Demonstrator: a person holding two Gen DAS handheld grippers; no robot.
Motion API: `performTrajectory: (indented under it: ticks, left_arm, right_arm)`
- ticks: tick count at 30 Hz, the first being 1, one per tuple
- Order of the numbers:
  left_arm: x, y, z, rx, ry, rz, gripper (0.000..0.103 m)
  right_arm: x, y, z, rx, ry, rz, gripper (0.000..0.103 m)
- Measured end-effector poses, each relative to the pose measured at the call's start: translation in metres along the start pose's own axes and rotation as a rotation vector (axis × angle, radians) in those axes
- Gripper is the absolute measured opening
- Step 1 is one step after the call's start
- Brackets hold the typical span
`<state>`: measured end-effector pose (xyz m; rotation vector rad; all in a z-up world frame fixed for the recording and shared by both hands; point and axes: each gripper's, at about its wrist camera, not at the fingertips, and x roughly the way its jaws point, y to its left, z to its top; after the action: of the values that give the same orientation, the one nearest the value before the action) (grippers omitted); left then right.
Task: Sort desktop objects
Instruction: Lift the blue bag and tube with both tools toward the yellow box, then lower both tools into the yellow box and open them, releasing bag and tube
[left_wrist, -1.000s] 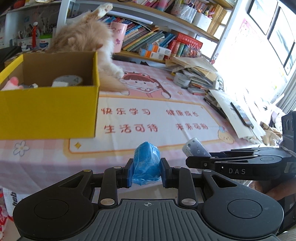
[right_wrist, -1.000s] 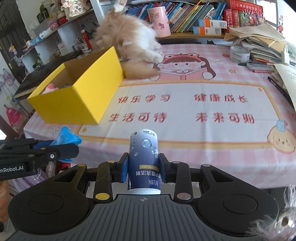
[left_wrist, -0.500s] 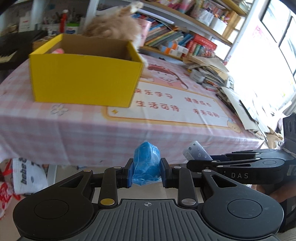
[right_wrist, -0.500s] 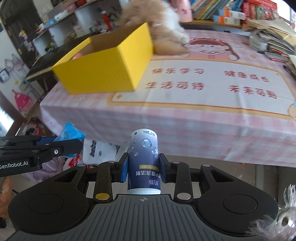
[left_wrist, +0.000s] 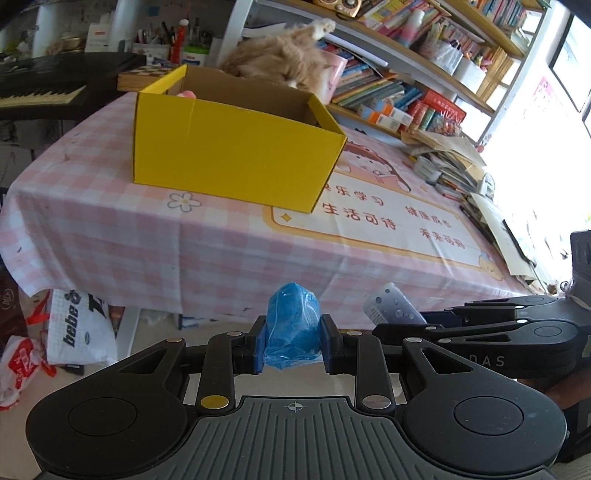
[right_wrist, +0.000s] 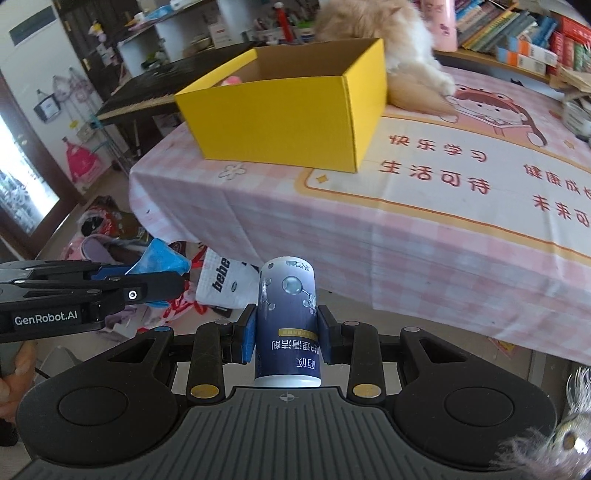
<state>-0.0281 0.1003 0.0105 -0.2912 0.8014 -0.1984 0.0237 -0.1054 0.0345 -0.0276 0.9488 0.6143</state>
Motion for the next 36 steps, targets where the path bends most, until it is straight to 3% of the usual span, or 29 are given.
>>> performTrajectory:
  ticks: [23,30,36]
  left_arm:
    - [-0.001,0.014,0.007,-0.035,-0.024,-0.002,0.027]
    - [0.006,0.026,0.011,-0.051,-0.019,0.018,0.027]
    - [0.005,0.034,0.033,-0.092,-0.079,0.046,0.027]
  right_arm:
    - [0.006,0.021,0.012,-0.064,-0.006,0.017,0.03]
    - [0.012,0.029,0.03,-0.088,-0.023,0.035,0.03]
    - [0.019,0.032,0.053,-0.117,-0.04,0.076,0.03]
